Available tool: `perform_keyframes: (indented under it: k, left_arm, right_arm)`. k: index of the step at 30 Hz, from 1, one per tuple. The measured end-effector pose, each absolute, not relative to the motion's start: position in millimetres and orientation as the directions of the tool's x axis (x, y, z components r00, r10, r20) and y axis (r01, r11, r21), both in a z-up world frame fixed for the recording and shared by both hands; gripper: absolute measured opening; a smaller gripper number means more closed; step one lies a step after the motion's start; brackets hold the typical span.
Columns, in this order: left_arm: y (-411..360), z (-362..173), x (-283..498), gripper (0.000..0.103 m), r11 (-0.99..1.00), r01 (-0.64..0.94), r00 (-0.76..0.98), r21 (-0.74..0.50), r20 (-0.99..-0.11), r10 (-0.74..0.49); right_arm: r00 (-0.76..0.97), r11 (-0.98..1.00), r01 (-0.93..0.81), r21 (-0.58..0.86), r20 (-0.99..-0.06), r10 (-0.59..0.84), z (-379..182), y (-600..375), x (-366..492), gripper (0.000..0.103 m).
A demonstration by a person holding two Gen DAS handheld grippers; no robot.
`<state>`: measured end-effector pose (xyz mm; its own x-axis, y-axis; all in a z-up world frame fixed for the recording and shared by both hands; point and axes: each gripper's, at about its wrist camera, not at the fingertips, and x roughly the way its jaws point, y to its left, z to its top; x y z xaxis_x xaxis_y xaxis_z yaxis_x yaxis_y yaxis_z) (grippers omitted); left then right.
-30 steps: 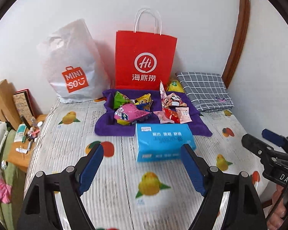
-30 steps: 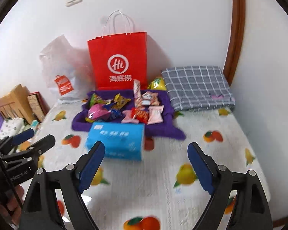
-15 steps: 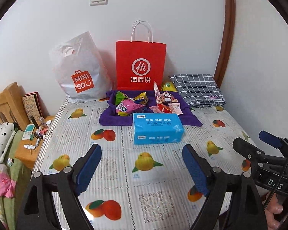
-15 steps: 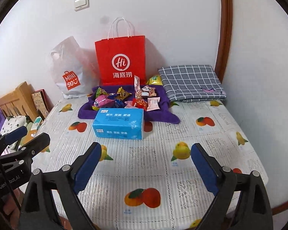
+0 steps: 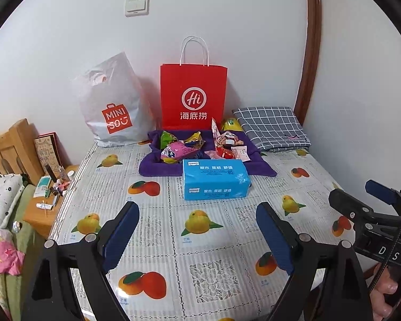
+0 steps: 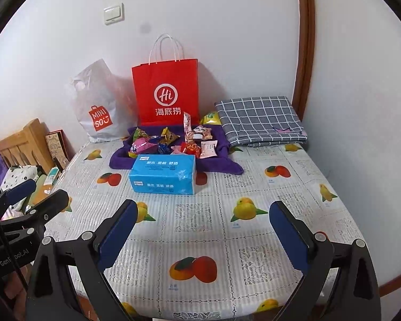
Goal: Organize snacks
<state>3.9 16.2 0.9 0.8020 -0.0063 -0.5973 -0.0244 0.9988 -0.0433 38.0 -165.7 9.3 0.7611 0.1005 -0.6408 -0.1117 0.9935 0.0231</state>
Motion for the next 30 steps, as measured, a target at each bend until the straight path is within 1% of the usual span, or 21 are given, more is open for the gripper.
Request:
perform_keyframes:
  k: [30]
  left_arm:
    - [12.8,1.6,1.8,0.089,0.999,-0.025,0.803,-0.036,-0.596,-0.001]
  right_arm:
    - [0.771,0.994,-0.102,0.029,-0.629,0.098,14.0,-172.5,31.9,0.098]
